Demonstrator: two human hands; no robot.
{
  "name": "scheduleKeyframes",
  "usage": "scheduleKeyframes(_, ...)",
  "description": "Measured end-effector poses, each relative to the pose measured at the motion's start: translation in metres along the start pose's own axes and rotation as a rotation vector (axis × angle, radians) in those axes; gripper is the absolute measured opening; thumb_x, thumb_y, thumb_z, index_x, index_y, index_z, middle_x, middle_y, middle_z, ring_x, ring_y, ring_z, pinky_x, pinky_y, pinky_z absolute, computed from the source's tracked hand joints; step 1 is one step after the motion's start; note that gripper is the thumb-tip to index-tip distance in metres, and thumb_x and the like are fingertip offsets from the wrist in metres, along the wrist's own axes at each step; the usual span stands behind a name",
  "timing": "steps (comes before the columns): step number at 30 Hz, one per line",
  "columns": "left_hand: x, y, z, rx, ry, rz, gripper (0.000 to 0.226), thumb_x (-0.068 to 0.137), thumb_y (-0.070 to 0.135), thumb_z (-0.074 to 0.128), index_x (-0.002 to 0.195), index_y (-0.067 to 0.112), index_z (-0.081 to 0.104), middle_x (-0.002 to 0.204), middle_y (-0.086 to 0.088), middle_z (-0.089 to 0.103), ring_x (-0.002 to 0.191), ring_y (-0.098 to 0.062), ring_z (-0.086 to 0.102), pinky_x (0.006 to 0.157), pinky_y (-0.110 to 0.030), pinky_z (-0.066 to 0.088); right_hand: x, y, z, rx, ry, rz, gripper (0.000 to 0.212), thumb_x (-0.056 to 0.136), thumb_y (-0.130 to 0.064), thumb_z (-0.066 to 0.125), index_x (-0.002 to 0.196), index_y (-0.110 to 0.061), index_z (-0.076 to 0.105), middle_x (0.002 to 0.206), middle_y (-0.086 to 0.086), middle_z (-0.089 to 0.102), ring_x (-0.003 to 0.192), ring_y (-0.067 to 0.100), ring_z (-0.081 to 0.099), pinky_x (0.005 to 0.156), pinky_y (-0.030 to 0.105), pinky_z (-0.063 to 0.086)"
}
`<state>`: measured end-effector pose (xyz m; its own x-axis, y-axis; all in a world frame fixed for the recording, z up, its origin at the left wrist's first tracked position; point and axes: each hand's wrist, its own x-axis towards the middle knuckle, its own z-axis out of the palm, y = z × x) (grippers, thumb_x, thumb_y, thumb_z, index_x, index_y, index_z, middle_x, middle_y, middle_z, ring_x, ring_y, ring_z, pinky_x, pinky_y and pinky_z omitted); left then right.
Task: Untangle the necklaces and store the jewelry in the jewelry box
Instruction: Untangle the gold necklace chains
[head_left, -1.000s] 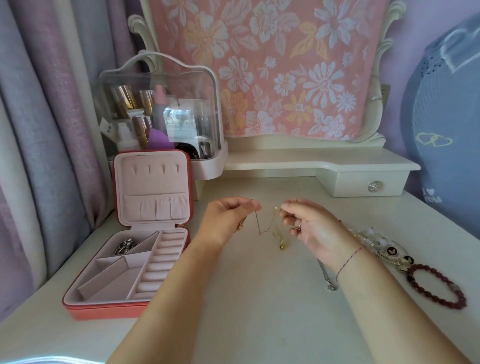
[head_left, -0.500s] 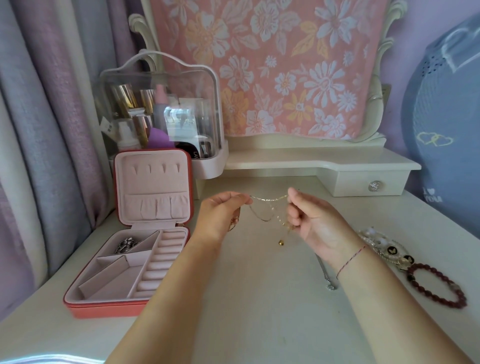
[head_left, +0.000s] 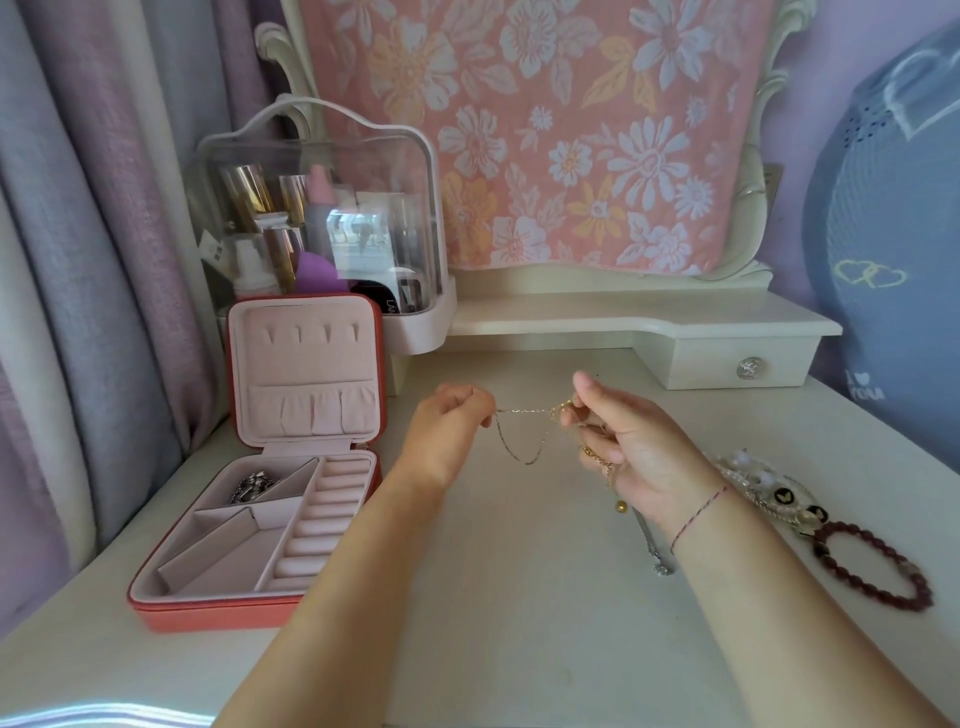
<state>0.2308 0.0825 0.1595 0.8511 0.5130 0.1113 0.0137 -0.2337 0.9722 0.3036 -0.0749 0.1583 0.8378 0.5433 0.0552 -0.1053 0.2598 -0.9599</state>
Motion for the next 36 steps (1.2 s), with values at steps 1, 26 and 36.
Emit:
scheduleKeyframes(1, 0.001, -0.001, 0.001, 0.04, 0.0, 0.01, 0.023, 0.084, 0.022, 0.057, 0.065, 0.013, 0.048, 0.084, 0.002, 0.048, 0.065, -0.014, 0.04, 0.065, -0.027, 0.03, 0.0, 0.0, 0.0, -0.001, -0.004, 0.007, 0.025, 0.076, -0.039, 0.061, 0.072, -0.016, 0.054, 0.07, 0.001, 0.066, 0.035, 0.007, 0.023, 0.043, 0.016, 0.03)
scheduleKeyframes(26, 0.015, -0.03, -0.005, 0.604, 0.234, -0.018, 0.028, 0.076, 0.01, 0.06, 0.057, 0.019, 0.042, 0.075, 0.004, 0.051, 0.057, -0.013, 0.042, 0.051, -0.022, 0.026, -0.003, -0.011, -0.007, 0.339, -0.134, -0.12, 0.034, 0.086, -0.039, 0.049, 0.058, -0.024, 0.06, 0.116, 0.006, 0.069, 0.033, 0.001, 0.026, 0.041, 0.012, 0.025)
scheduleKeyframes(36, 0.016, -0.036, -0.007, 0.775, 0.139, 0.023, 0.032, 0.081, -0.001, 0.053, 0.067, 0.027, 0.044, 0.11, -0.004, 0.055, 0.079, -0.017, 0.05, 0.058, -0.025, 0.033, 0.008, -0.006, -0.021, 0.604, -0.204, -0.16, 0.039, 0.05, -0.045, 0.091, 0.065, -0.023, 0.062, 0.076, -0.005, 0.055, 0.05, 0.004, 0.04, 0.045, 0.015, 0.037)
